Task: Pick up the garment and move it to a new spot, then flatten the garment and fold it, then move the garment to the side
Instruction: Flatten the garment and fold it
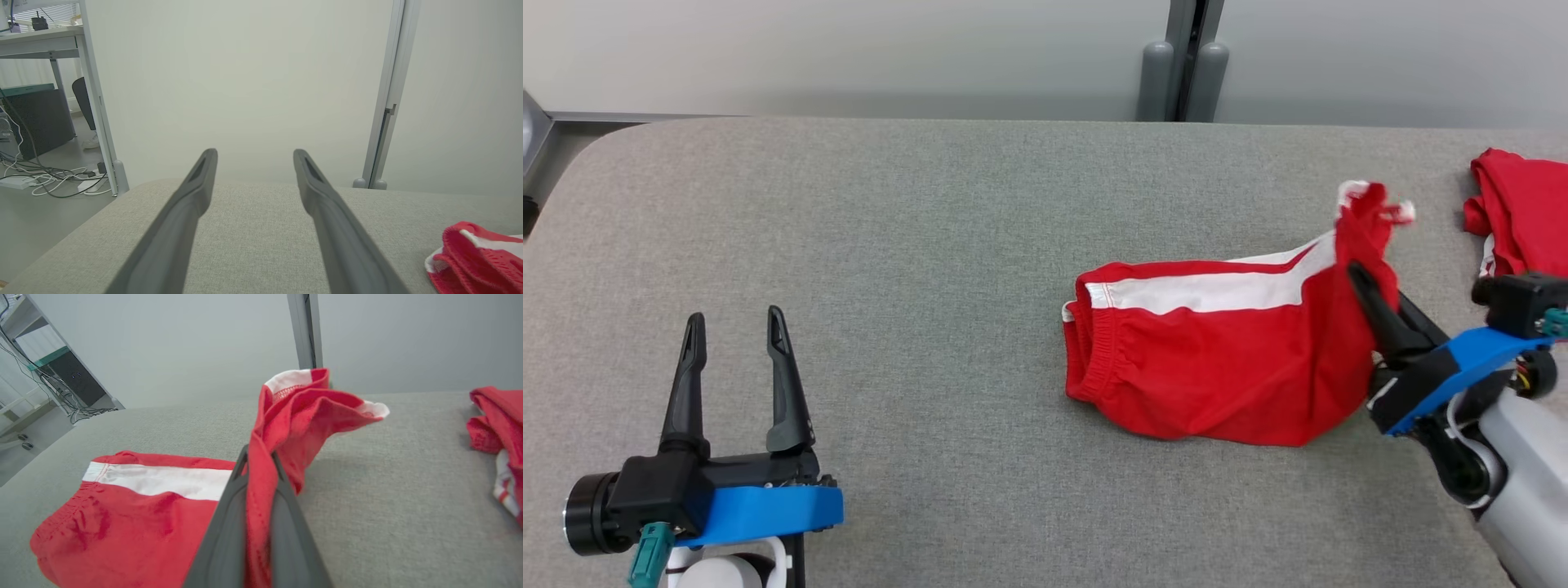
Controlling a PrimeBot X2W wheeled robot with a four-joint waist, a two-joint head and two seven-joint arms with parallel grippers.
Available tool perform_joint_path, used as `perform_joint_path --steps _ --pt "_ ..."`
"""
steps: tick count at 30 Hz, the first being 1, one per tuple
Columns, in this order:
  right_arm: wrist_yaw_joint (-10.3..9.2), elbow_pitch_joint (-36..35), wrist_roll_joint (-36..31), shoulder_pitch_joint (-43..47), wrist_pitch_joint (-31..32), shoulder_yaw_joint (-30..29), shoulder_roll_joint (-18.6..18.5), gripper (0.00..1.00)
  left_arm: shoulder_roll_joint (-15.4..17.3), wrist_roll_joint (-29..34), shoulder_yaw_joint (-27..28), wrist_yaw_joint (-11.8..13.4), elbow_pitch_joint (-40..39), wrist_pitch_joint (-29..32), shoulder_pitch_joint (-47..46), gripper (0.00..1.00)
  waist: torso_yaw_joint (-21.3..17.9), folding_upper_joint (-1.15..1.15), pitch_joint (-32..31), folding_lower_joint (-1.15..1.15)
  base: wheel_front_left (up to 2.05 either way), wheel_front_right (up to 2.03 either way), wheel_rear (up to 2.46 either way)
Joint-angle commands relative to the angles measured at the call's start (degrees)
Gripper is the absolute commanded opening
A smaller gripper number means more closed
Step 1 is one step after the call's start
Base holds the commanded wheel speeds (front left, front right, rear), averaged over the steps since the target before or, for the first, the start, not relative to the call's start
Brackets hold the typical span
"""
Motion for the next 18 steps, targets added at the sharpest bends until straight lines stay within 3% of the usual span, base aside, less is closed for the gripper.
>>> perform_joint_path --steps 1,18 --pt "0.01 -1.4 -1.5 -0.2 -0.2 -0.6 1.0 0.00 0.0 -0.2 -0.3 0.3 -0.2 -0.1 0.5 1.00 0.2 -0.01 -0.2 0.00 0.00 0.00 0.00" --pt "0.01 -9.5 -11.6 0.3 3.8 1.8 10.1 0.00 0.0 -1.3 -1.0 0.4 0.3 -0.1 -0.3 1.00 3.2 -0.01 -0.2 0.00 0.00 0.00 0.00"
